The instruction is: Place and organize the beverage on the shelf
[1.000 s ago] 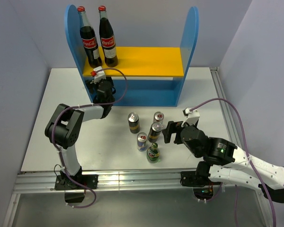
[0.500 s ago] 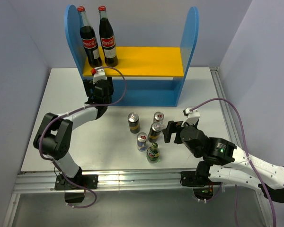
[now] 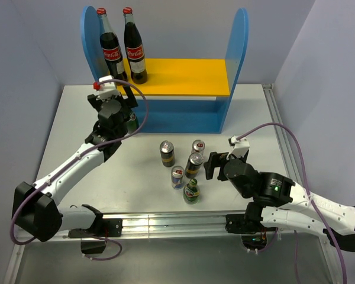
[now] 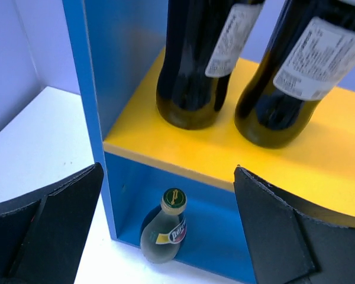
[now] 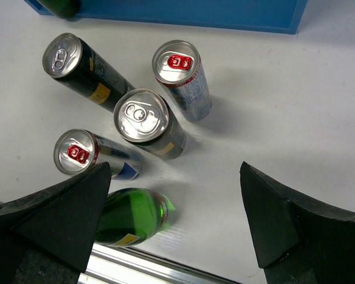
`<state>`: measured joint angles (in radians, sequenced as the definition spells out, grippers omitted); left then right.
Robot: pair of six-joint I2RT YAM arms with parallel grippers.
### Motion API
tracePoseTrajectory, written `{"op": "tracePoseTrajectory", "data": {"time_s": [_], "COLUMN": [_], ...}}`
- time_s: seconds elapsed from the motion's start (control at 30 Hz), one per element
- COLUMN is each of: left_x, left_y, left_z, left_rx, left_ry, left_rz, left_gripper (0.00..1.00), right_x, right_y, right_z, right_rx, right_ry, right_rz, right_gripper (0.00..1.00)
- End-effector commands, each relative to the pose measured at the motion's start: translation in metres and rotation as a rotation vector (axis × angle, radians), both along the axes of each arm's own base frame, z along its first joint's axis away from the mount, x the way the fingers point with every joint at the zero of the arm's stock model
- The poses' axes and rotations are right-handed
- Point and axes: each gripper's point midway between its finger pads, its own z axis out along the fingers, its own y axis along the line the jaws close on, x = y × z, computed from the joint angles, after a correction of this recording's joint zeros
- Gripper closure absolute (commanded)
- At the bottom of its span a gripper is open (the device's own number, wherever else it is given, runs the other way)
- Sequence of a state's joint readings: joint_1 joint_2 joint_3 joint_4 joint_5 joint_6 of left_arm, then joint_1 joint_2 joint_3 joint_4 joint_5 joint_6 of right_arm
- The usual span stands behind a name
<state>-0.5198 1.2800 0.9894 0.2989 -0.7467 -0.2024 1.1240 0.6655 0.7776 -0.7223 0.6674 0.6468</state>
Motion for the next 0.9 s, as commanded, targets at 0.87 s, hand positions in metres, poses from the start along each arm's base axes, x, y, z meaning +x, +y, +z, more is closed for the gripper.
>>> {"op": "tracePoseTrajectory", "data": {"time_s": [0.87], "left_x": [-0.302], "left_y": [-0.229], "left_z": [-0.104], "left_rx": [0.042], "left_ry": [0.316], "left_rz": [-1.093], "left_gripper": [0.01], "right_x": [0.005], "right_y": [-0.007], "right_z": [0.004], "right_rx": [-0.013], "right_ry": [-0.023], "right_rz": [-0.063], "right_gripper": [0.03]}}
